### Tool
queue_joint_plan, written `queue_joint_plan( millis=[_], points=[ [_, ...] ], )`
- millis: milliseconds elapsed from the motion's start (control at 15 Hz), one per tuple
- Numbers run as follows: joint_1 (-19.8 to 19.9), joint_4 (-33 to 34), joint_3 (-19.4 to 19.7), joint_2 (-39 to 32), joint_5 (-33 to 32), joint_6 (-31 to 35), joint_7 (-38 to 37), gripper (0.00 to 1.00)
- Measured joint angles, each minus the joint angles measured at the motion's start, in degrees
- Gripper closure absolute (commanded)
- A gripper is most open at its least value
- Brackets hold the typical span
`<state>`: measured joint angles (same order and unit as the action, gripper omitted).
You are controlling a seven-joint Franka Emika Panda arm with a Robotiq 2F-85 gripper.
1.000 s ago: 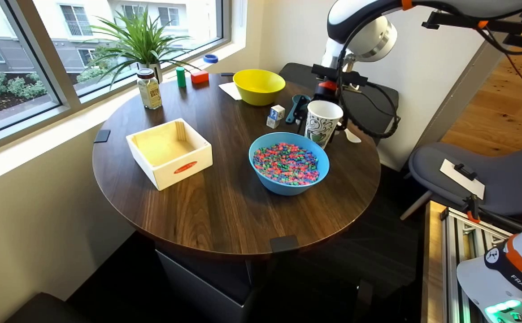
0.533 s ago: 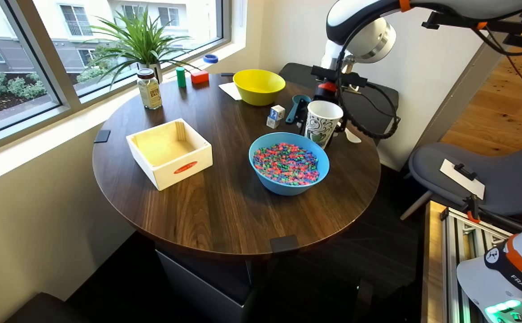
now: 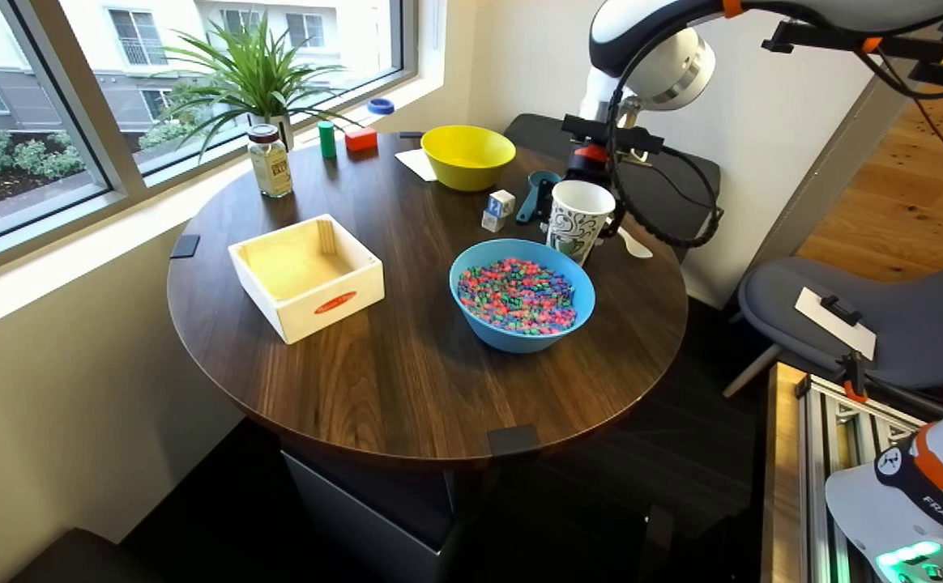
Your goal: Use the cup to scoop the content in the blue bowl and pour it in the yellow bowl
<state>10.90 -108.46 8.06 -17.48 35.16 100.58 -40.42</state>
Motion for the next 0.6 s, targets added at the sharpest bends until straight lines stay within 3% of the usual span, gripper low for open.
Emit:
queue_joint_plan(
  millis=[467,600],
  points=[
    [-1.36,0.51,0.00,2.26,-1.35,0.00,0.01,0.39],
    [-2.01,0.47,0.01,3.61,-3.79,0.00,-0.51,0.47]
  ],
)
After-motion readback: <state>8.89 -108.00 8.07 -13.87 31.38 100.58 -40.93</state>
